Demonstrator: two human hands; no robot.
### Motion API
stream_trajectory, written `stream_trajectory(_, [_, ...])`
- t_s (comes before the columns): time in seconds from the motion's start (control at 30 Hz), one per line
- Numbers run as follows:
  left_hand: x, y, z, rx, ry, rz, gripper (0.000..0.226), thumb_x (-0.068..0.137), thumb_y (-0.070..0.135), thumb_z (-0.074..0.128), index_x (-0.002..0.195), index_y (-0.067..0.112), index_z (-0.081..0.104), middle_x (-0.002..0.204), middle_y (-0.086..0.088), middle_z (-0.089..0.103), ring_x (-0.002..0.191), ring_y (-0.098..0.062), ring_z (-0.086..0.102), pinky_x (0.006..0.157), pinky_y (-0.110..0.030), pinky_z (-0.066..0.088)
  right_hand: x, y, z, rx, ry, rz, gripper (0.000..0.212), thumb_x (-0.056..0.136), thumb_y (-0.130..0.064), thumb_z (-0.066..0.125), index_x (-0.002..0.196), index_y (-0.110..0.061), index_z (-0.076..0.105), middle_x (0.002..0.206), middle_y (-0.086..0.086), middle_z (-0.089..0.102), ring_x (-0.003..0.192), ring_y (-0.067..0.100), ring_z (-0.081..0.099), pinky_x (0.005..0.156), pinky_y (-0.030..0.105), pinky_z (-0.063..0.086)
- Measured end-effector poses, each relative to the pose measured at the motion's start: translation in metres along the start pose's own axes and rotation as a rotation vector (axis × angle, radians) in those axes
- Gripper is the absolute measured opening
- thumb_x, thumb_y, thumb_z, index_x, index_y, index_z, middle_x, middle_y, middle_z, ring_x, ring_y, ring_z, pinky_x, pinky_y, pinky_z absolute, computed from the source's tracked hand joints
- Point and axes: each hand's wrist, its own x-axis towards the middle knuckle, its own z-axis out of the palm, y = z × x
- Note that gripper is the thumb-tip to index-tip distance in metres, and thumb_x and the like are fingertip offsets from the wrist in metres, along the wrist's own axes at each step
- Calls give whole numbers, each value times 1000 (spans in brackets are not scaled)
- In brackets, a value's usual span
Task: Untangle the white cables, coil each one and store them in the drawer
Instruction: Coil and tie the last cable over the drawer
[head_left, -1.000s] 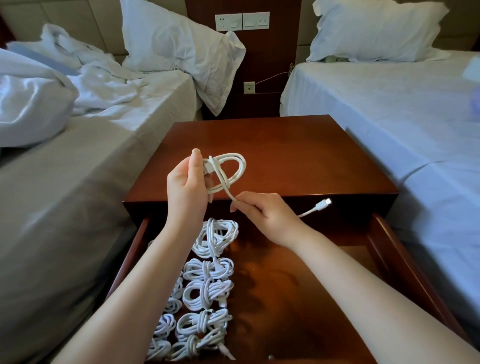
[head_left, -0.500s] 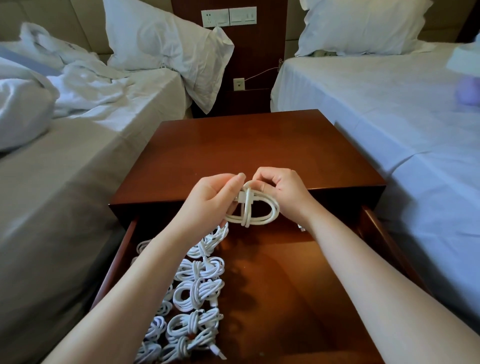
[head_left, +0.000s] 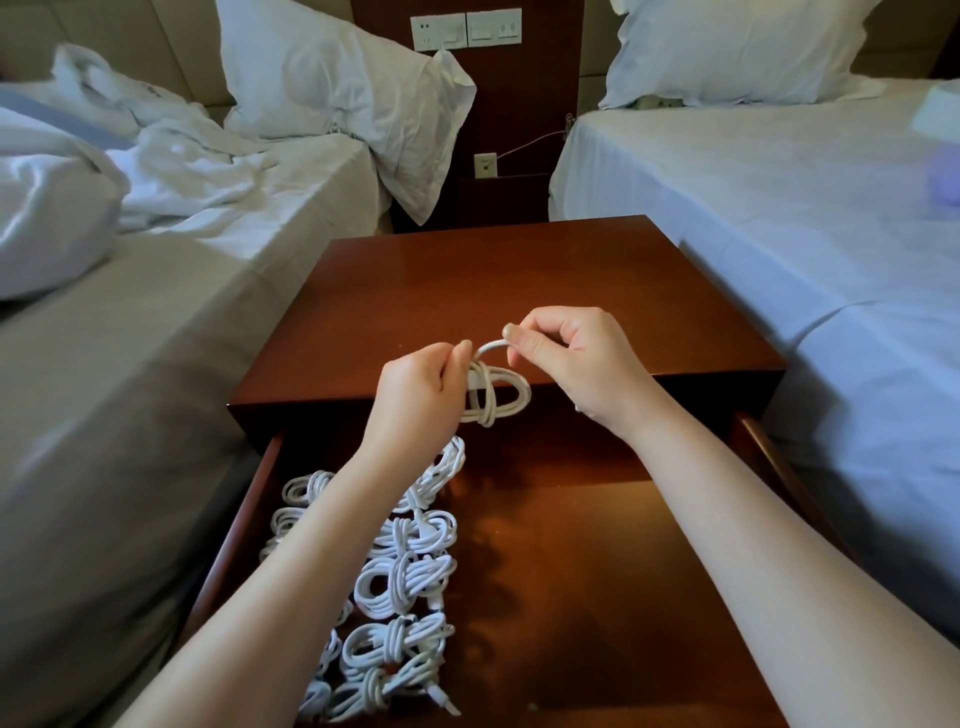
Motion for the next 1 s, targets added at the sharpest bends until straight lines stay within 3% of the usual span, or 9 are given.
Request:
stream_trajectory(0.17, [6, -10, -6, 29, 191, -59, 49, 101, 24, 44, 55, 11, 32, 49, 4, 32, 46, -9, 27, 46, -16, 29, -3, -12, 18, -44, -51, -71, 30, 98, -25, 51, 72, -22, 66, 63, 13, 61, 61, 29, 55, 62, 40, 41])
stream_trajectory(0.33, [8, -11, -15, -35, 354, -84, 49, 101, 19, 43, 54, 13, 31, 48, 5, 32, 43, 1, 39, 48, -12, 32, -11, -13, 43, -12, -88, -91, 25, 93, -21, 54, 73, -12, 65, 60, 4, 58, 56, 21, 51, 59, 36, 39])
stream_trajectory(0.47, [9, -10, -17, -151, 443, -123, 48, 102, 26, 40, 61, 1, 42, 53, -4, 41, 50, -7, 36, 49, -18, 31, -13, -6, 51, 7, -94, -39, 27, 96, -18, 57, 70, -15, 64, 60, -4, 59, 59, 24, 52, 60, 37, 40])
stream_trajectory(0.57, [9, -11, -16, -395, 383, -159, 47, 100, 34, 40, 64, 8, 54, 59, -10, 55, 58, -22, 51, 55, -39, 42, -12, -4, 49, 51, -74, -34, 28, 96, -21, 58, 72, -11, 68, 61, -4, 61, 56, 25, 51, 59, 33, 40])
stream_trajectory(0.67, [9, -5, -17, -626, 273, -240, 44, 101, 34, 40, 63, 18, 56, 54, 3, 55, 54, -20, 52, 50, -32, 41, -13, -5, 51, 113, -67, 2, 23, 95, -23, 59, 79, -10, 70, 68, -2, 66, 64, 22, 58, 65, 35, 47])
stream_trajectory(0.77, [9, -1, -17, -768, 134, -310, 40, 103, 30, 36, 78, 5, 55, 46, 4, 46, 39, -9, 36, 40, -23, 29, -15, -6, 50, 249, -72, 22, 6, 93, -20, 62, 99, -18, 62, 73, -13, 65, 68, 5, 60, 71, 20, 48])
stream_trajectory(0.87, [8, -1, -17, -812, 17, -387, 40, 104, 31, 35, 91, 2, 59, 44, 2, 42, 35, -7, 29, 37, -22, 23, -14, -1, 48, 233, -30, -22, 29, 91, -21, 65, 118, -24, 54, 69, -6, 62, 65, 13, 58, 72, 25, 51])
stream_trajectory(0.93, [8, -1, -17, -809, -36, -429, 42, 104, 32, 34, 86, 3, 58, 42, 2, 39, 35, -9, 27, 37, -22, 21, -14, 0, 48, 233, 3, -58, 29, 89, -18, 67, 116, -24, 60, 70, -3, 60, 67, 18, 56, 69, 25, 49])
stream_trajectory(1.0, [8, -1, -17, -818, -90, -476, 44, 104, 33, 32, 79, 6, 56, 40, 0, 35, 33, -10, 24, 37, -22, 19, -14, 1, 47, 239, 27, -79, 22, 88, -14, 68, 109, -20, 67, 71, -14, 61, 65, 4, 55, 67, 16, 45])
